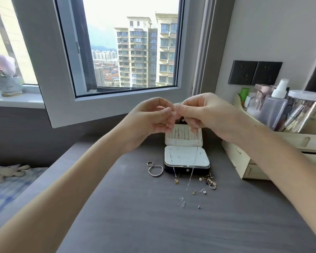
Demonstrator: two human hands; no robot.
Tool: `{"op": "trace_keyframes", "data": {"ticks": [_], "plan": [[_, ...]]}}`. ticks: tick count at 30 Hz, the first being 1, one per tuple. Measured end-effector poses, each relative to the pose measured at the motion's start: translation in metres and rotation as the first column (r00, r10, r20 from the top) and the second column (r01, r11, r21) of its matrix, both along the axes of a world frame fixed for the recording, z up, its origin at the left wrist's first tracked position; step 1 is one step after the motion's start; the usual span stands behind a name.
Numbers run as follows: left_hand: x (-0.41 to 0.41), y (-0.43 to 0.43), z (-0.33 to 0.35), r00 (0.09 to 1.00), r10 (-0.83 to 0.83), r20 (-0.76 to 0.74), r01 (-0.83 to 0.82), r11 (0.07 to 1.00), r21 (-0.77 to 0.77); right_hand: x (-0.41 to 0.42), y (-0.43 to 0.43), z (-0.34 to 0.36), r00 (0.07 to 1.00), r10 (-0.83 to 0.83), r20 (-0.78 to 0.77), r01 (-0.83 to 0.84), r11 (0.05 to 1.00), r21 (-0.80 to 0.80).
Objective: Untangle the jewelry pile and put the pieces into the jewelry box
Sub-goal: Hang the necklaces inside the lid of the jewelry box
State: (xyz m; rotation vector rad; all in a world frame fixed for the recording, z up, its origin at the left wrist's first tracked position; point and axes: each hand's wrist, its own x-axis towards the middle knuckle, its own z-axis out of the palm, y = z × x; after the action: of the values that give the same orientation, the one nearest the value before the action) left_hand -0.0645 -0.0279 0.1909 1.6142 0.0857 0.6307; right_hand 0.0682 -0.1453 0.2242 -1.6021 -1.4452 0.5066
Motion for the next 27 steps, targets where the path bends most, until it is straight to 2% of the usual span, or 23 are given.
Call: {"op": "trace_keyframes", "data": {"ticks": [2, 4, 7, 10, 14, 18, 24, 26, 27], "plan": [[0.015, 0.005, 0.004, 1.0, -0.013, 0.02, 0.013, 1.0, -0.012, 0.011, 0.004, 0.014, 0.994, -0.08, 0.069, 0.076, 0.995, 0.061], [0.031, 0.011, 0.002, 0.999, 0.054, -0.002, -0.054, 0.997, 0.05, 0.023, 0.011, 0.023, 0.987, -0.144, 0.07, 0.133, 0.98, 0.146], [0.06, 0.025, -0.013, 0.975, 0.211, -0.063, -0.196, 0.962, 0.189, 0.045, 0.026, 0.032, 0.987, -0.16, -0.017, 0.159, 0.957, 0.243], [0.093, 0.046, -0.038, 0.938, 0.329, -0.108, -0.284, 0.91, 0.303, 0.066, 0.042, 0.036, 0.983, -0.151, -0.108, 0.175, 0.95, 0.26], [0.141, 0.071, -0.077, 0.848, 0.5, -0.177, -0.332, 0.76, 0.56, 0.094, 0.069, 0.032, 0.966, -0.219, -0.137, 0.251, 0.924, 0.288], [0.181, 0.082, -0.114, 0.801, 0.555, -0.225, -0.254, 0.655, 0.712, 0.129, 0.096, 0.024, 0.948, -0.296, -0.12, 0.319, 0.895, 0.312], [0.219, 0.087, -0.154, 0.721, 0.678, -0.143, -0.153, 0.357, 0.921, 0.169, 0.12, 0.007, 0.941, -0.31, -0.137, 0.337, 0.898, 0.283], [0.222, 0.087, -0.163, 0.718, 0.687, -0.111, -0.135, 0.295, 0.946, 0.18, 0.126, 0.004, 0.936, -0.319, -0.146, 0.348, 0.895, 0.28], [0.225, 0.088, -0.167, 0.721, 0.686, -0.095, -0.155, 0.293, 0.943, 0.185, 0.129, 0.002, 0.934, -0.322, -0.153, 0.354, 0.893, 0.278]]}}
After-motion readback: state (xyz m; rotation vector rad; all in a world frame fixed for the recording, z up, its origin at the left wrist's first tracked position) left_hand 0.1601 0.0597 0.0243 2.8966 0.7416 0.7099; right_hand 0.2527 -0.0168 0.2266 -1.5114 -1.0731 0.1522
